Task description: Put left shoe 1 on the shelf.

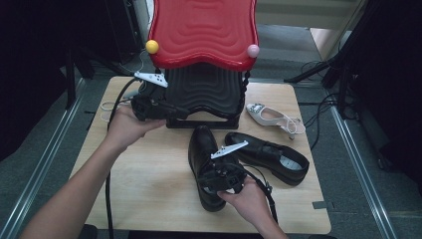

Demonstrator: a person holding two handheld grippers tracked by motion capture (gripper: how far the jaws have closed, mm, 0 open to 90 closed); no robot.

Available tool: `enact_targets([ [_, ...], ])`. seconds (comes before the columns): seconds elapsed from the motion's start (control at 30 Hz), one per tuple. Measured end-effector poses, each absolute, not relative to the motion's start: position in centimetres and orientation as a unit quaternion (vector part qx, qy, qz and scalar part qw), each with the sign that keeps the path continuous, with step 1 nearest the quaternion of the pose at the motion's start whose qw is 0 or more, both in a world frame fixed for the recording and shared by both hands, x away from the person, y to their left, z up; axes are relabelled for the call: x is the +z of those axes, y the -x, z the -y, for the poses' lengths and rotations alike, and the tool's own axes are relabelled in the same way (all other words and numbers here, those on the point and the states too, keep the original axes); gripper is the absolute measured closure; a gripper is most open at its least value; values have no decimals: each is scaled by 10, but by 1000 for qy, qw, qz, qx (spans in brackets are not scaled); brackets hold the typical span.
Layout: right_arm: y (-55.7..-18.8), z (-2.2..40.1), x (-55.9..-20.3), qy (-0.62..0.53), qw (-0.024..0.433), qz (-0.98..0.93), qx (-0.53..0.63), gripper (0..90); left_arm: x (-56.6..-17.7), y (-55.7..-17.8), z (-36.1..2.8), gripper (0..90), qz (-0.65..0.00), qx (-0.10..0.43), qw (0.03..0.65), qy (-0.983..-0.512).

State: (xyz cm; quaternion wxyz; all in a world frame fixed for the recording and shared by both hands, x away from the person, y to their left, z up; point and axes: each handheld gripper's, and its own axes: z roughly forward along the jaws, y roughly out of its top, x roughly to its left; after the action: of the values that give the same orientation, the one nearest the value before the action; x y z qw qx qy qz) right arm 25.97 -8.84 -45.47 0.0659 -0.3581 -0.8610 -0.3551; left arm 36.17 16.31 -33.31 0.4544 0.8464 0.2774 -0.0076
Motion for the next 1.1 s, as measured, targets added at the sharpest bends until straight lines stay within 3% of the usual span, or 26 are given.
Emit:
enact_targets([
  [0.4, -263, 87, -455, 365, 73, 866, -334, 627, -266, -396, -157, 900, -273, 48, 462, -842],
  [0.67, -266, 87, -454, 370, 79, 864, -333, 615, -238, -425, -140, 900, -267, 49, 466, -842],
  [1.1, -269, 63, -455, 374, 89, 872, -302, 577, -235, -464, -137, 900, -289, 60, 465, -834],
])
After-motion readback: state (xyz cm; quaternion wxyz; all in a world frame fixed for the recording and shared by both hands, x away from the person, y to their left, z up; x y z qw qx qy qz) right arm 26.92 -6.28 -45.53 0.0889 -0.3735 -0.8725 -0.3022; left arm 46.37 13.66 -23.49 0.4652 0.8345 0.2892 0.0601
